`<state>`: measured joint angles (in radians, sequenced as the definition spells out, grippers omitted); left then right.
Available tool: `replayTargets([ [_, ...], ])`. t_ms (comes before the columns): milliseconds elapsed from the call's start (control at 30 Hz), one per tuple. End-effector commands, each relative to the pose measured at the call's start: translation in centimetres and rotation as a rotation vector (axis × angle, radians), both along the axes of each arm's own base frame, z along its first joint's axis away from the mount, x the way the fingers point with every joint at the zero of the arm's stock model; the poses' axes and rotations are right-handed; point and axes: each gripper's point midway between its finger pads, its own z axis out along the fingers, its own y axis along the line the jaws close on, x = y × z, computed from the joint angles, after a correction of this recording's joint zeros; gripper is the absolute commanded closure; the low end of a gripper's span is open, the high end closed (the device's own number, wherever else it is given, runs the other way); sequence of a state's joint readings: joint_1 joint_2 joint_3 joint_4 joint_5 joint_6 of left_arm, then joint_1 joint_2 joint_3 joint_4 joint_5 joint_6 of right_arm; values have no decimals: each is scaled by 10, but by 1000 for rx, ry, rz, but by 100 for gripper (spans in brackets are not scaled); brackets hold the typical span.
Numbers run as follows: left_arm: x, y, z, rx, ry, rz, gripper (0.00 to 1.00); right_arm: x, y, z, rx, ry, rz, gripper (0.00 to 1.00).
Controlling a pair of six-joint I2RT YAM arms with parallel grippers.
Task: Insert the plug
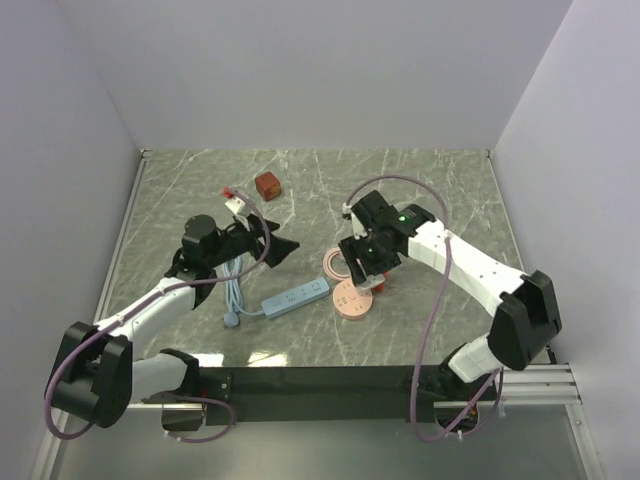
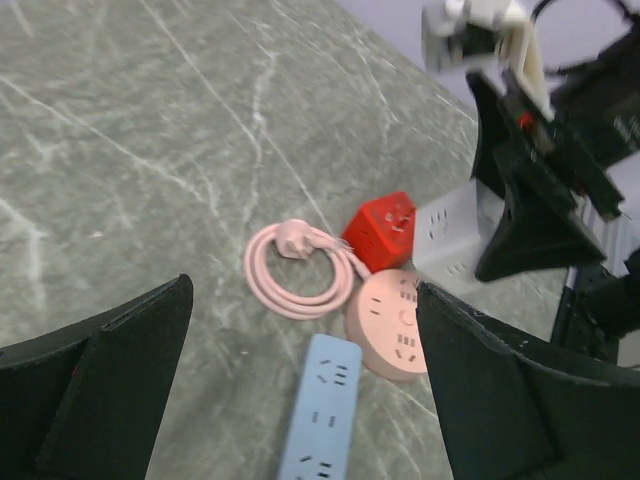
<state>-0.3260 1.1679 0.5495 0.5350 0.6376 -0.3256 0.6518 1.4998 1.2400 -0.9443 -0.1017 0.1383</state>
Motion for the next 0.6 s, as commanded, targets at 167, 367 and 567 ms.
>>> replayTargets([
  [167,-24,-41,-7,47,45,-6,4,6,-16,59,121,-222,-117,100],
  [367,-37,-82,-50,126,212,71,11,1,-18,79,192,-286,-128,100],
  [567,-50,-106,-80,117,285,121,10,-6,-15,87,226,-304,-113,100],
])
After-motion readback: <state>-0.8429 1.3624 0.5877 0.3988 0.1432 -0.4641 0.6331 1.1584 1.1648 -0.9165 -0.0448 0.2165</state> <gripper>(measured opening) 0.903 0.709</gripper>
